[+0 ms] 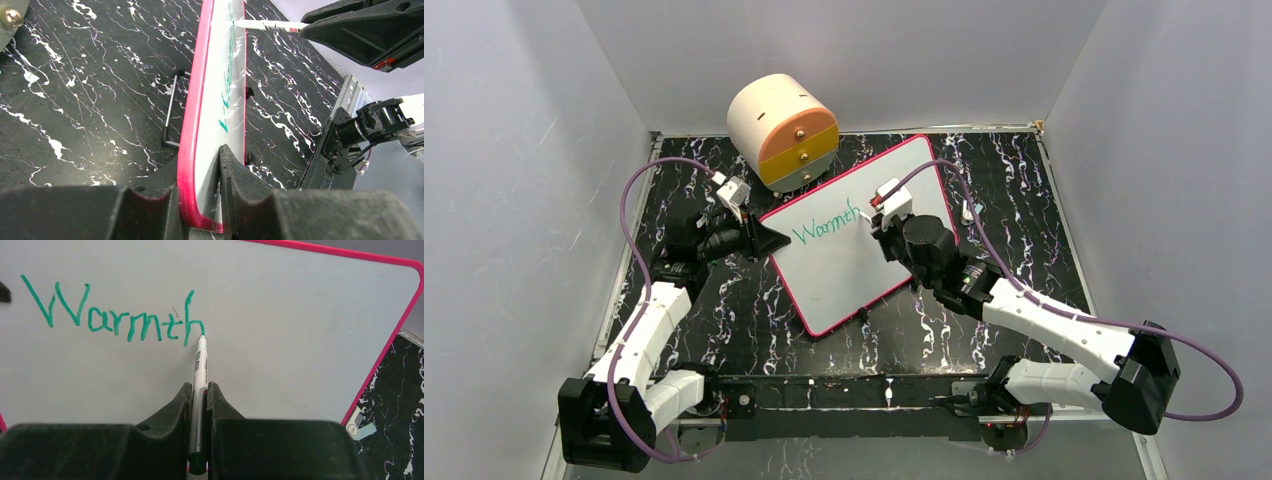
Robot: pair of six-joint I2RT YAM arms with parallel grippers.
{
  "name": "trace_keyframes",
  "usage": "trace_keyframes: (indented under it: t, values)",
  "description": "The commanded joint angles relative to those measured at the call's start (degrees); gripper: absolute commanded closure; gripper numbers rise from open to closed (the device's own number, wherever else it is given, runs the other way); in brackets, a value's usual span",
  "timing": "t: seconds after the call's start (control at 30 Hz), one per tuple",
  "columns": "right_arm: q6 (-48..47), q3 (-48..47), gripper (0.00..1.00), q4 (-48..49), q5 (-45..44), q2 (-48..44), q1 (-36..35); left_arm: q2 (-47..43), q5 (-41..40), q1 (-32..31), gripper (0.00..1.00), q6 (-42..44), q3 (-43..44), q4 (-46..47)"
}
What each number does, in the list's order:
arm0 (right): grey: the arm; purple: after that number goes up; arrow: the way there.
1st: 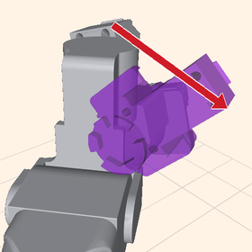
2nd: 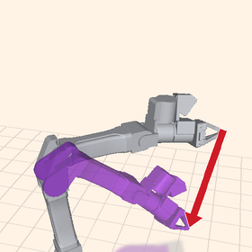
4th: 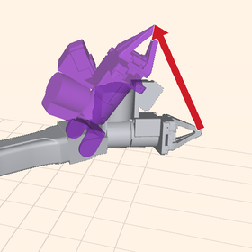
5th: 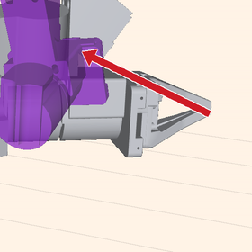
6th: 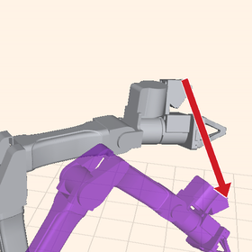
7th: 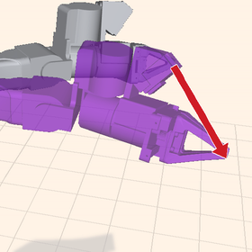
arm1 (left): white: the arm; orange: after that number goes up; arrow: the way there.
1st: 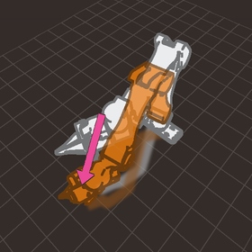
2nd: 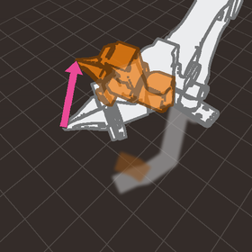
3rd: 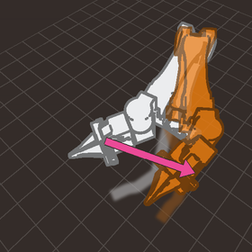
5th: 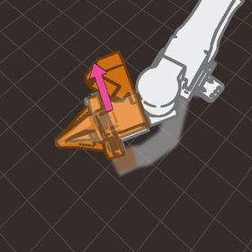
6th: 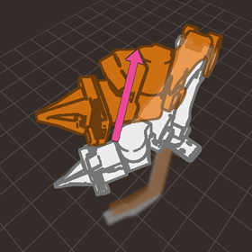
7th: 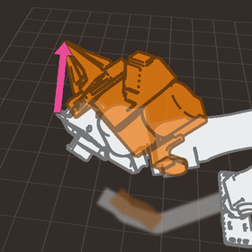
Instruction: Write a sentence on the whiteboard
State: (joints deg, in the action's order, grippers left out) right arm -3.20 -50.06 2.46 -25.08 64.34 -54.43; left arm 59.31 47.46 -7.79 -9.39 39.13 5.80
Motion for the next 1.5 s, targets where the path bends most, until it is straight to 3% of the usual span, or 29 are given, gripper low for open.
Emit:
trace_keyframes:
  t: [0.0, 1.0, 1.47]
  values:
    - [0.99, -0.80, 1.00, -2.36, 0.89, -0.82, 0.38, 2.58, -7.64, -1.70, 1.00, 11.15, -3.08, -9.25]
    - [-1.81, 1.00, 1.00, 0.00, -4.98, -7.98, 0.56, 2.93, -7.99, -1.70, 1.00, 11.14, -2.84, -9.41]
    - [-0.68, -0.82, 1.00, 1.62, -1.68, -5.19, 4.24, 2.85, -8.16, -1.70, 1.00, 10.89, -3.01, -9.41]
